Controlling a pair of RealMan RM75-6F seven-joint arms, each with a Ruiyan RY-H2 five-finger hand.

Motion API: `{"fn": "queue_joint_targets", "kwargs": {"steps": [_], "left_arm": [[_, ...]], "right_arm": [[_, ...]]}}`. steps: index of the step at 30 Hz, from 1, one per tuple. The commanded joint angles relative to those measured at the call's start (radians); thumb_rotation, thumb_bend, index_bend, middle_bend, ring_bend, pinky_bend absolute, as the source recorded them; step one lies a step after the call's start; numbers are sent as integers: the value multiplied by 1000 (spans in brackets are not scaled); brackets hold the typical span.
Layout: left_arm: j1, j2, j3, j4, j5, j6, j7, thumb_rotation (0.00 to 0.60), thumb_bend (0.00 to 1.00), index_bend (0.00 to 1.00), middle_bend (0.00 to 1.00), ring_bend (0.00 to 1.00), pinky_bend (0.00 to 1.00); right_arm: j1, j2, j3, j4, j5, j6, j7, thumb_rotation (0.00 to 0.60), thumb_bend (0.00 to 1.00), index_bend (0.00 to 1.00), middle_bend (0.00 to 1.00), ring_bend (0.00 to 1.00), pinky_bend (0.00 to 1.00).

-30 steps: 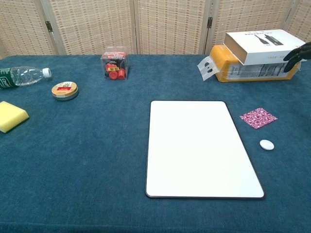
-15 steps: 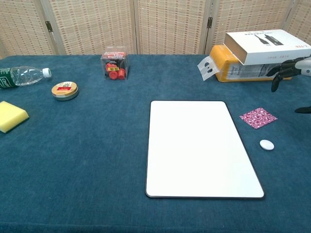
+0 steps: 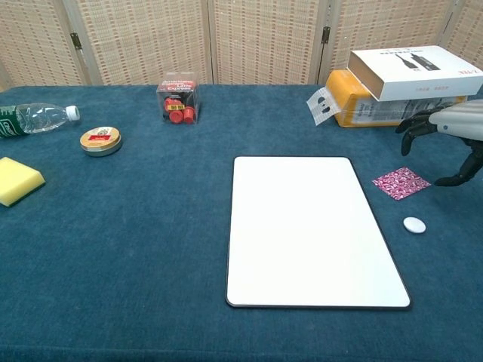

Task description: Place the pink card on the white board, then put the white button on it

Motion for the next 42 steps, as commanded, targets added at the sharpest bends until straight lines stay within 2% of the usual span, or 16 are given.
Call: {"fn": "queue_joint_targets", "kwargs": {"steps": [1,13,19,31,42], "left_arm": [[0,1,0,1,0,0,-3,600,294,21,74,108,219],[4,11,-1,7,3,13,-41,600,293,22,74,108,219],[7,13,-2,9,0,15,-45,600,294,22,74,109,219],[1,7,-5,7,-14,-2,-24,600,293,22,74,109,219],[0,7,-8,11,-21,-5,-29,600,293,22,74,108,219]], "right_arm": [[19,-19,1,24,12,-31,9,600,155,329,103,0,0],[65,-46,0,39,35,-82,-23,600,157,329,103,0,0],[63,-63,-14,57,35,-73,-50,600,157,329,103,0,0],[64,-113,-34,144,12,-67,34,600,157,329,103,0,0],[89,-130,-38,175,8,-96,55,600,157,329,103,0,0]]}}
